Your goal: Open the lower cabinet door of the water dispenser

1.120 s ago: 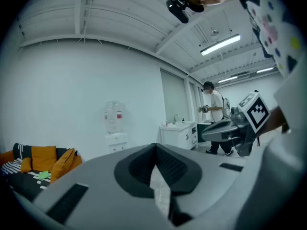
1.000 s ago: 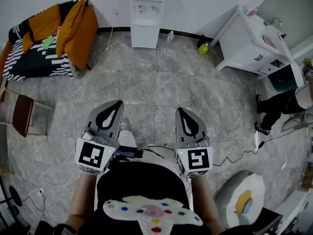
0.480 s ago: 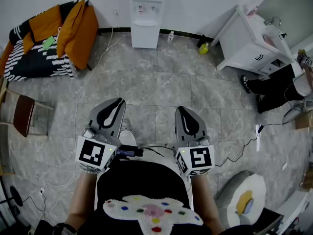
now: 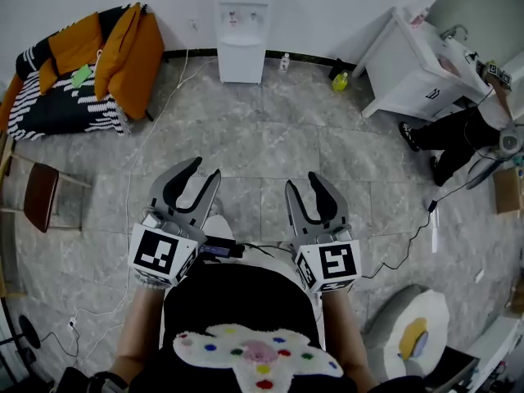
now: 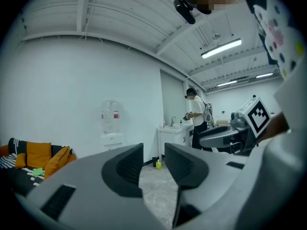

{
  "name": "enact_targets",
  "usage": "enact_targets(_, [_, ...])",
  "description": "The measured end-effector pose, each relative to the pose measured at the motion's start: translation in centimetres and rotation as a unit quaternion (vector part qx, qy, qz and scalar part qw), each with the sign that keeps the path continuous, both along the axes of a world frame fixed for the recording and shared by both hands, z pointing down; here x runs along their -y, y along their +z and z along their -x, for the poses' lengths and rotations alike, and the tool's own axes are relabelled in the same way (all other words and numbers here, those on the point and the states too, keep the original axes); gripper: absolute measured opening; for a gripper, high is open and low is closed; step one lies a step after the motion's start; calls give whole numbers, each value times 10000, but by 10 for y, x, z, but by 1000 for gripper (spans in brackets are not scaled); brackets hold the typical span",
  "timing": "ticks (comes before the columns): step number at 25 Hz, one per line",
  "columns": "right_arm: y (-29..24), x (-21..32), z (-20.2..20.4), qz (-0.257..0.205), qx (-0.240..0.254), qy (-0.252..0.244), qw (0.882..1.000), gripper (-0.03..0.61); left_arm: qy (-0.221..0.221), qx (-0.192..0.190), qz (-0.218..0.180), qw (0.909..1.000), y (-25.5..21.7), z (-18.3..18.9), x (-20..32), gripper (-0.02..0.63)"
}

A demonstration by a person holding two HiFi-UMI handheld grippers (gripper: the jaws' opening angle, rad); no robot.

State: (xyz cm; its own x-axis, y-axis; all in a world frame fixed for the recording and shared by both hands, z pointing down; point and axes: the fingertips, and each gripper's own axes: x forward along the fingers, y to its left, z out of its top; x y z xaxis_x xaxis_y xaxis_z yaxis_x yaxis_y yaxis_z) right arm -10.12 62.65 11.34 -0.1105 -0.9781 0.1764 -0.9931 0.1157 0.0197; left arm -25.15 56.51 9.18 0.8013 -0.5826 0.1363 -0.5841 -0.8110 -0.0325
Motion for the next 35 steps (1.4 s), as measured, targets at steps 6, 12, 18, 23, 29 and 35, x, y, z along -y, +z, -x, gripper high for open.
enact_targets(6, [3,2,-12,55,8,107,9999,152,70,28,0,10000,5,-10,8,137])
enact_targets(12, [10,24,-18,105,82,160,9998,146,186,38,18,9998,13,-20,33,137])
enact_targets(18, [9,74,-36,45,412,375,9984,144,319,432,266,9982,24,-31,78,137])
enact_targets(23, [11,126,-50,96,384,446,9982,144,361,238,82,9990,20,-48,138,137])
enact_targets(29, [10,204,-65,208,309,447,9983,144,523,43,-105,9986,2,-73,216,137])
enact_targets(35, [10,275,-72,388,249,396,9982,144,475,-15,48,9989,2,-86,291,138])
